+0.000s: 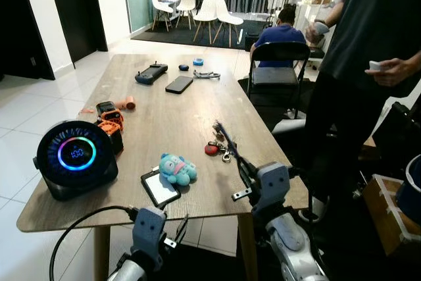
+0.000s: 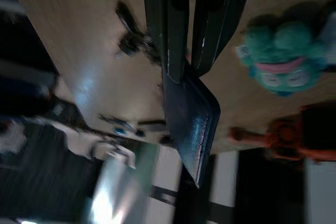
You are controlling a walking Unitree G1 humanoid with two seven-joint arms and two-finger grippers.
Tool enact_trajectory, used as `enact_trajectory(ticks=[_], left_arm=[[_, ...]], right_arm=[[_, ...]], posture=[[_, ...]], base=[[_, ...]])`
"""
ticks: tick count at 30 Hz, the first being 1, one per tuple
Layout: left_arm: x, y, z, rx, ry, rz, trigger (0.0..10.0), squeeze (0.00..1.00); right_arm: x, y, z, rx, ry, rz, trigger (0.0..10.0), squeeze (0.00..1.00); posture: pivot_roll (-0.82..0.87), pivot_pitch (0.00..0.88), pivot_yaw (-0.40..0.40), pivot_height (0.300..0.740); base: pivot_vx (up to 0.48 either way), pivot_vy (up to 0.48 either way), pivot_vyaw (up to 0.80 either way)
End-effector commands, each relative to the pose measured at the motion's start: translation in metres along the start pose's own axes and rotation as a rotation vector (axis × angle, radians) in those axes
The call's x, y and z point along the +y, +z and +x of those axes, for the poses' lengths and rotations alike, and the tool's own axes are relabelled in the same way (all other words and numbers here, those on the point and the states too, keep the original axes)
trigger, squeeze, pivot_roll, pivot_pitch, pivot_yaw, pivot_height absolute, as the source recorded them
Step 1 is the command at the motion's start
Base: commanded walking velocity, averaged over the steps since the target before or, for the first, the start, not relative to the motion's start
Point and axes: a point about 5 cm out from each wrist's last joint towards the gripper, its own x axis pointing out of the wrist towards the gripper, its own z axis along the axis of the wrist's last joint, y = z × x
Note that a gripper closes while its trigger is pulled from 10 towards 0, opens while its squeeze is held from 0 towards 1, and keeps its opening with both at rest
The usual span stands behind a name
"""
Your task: Hang keys on a hook
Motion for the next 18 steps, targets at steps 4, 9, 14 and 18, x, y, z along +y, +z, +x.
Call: enact_trajectory(ticks=[4,9,14,18], left_arm=[[0.017,-0.015,-0.021,0.064,0.057,0.023,10.0,0.00],[0.030,-0.025,-0.036,0.122,0.110,0.051,10.0,0.00],[0.041,-0.033,-0.052,0.170,0.149,0.068,10.0,0.00],[0.044,-0.035,-0.061,0.174,0.143,0.054,10.0,0.00]], right_arm=[[0.020,-0.004,-0.013,-0.003,0.131,-0.068,10.0,0.00],[0.034,-0.007,-0.024,0.002,0.226,-0.083,10.0,0.00],[0.050,-0.007,-0.037,0.003,0.309,-0.062,10.0,0.00],[0.061,-0.006,-0.043,0.002,0.354,-0.055,10.0,0.00]], posture=[[0.04,0.078,-0.043,0.740],[0.04,0.079,-0.044,0.740],[0.03,0.082,-0.044,0.740],[0.03,0.084,-0.041,0.740]], base=[[0.000,0.000,0.00],[0.000,0.000,0.00],[0.000,0.000,0.00],[0.000,0.000,0.00]])
